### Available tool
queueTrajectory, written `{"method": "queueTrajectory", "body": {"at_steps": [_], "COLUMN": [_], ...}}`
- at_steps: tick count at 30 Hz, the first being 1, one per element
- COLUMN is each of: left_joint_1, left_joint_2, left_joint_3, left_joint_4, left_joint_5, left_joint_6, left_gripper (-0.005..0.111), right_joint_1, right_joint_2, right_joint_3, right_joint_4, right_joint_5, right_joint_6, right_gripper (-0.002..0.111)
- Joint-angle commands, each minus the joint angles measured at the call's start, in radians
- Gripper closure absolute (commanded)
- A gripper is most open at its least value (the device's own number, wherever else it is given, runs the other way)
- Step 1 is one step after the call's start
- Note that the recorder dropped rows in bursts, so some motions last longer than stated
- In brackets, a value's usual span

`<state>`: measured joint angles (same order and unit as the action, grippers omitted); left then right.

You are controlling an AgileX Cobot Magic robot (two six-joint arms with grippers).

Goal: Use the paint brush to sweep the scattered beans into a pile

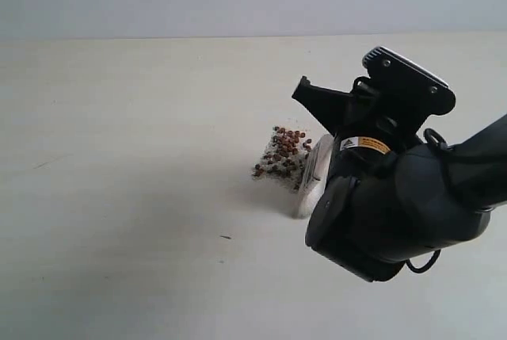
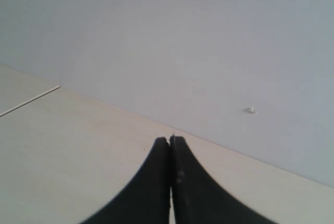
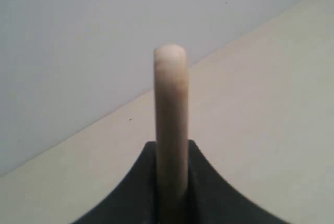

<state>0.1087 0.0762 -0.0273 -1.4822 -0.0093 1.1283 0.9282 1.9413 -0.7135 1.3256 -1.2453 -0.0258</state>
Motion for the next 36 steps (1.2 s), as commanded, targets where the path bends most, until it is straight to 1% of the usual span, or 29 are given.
{"method": "queueTrajectory", "body": {"at_steps": [1,10,22,25,29,31,32,34,36], "left_joint_1": [0.003,0.003,0.003,0.003,0.003,0.003,0.003,0.003,0.003], "left_joint_2": [0.003,0.003,0.003,0.003,0.003,0.003,0.003,0.003,0.003], "left_joint_3": [0.004,0.004,0.004,0.004,0.004,0.004,0.004,0.004,0.004], "left_joint_4": [-0.004,-0.004,-0.004,-0.004,-0.004,-0.004,-0.004,-0.004,-0.004], "left_joint_5": [0.003,0.003,0.003,0.003,0.003,0.003,0.003,0.003,0.003], "left_joint_6": [-0.001,-0.001,-0.001,-0.001,-0.001,-0.001,-0.001,-0.001,-0.001], "left_gripper": [0.107,0.107,0.107,0.107,0.107,0.107,0.107,0.107,0.107], "right_joint_1": [-0.006,-0.006,-0.006,-0.006,-0.027,-0.063,-0.087,-0.145,-0.204], "right_joint_2": [0.008,-0.053,-0.215,-0.243,-0.266,-0.273,-0.276,-0.277,-0.277], "right_joint_3": [-0.004,-0.004,-0.002,-0.002,-0.002,-0.002,-0.002,0.011,0.028], "right_joint_4": [0.004,-0.006,-0.003,-0.033,-0.117,-0.175,-0.200,-0.310,-0.457], "right_joint_5": [0.024,0.024,0.024,0.024,0.024,0.024,0.063,0.127,0.169], "right_joint_6": [-0.005,-0.116,-0.341,-0.389,-0.426,-0.437,-0.441,-0.442,-0.392], "right_gripper": [0.108,0.108,0.108,0.108,0.108,0.108,0.108,0.108,0.108]}}
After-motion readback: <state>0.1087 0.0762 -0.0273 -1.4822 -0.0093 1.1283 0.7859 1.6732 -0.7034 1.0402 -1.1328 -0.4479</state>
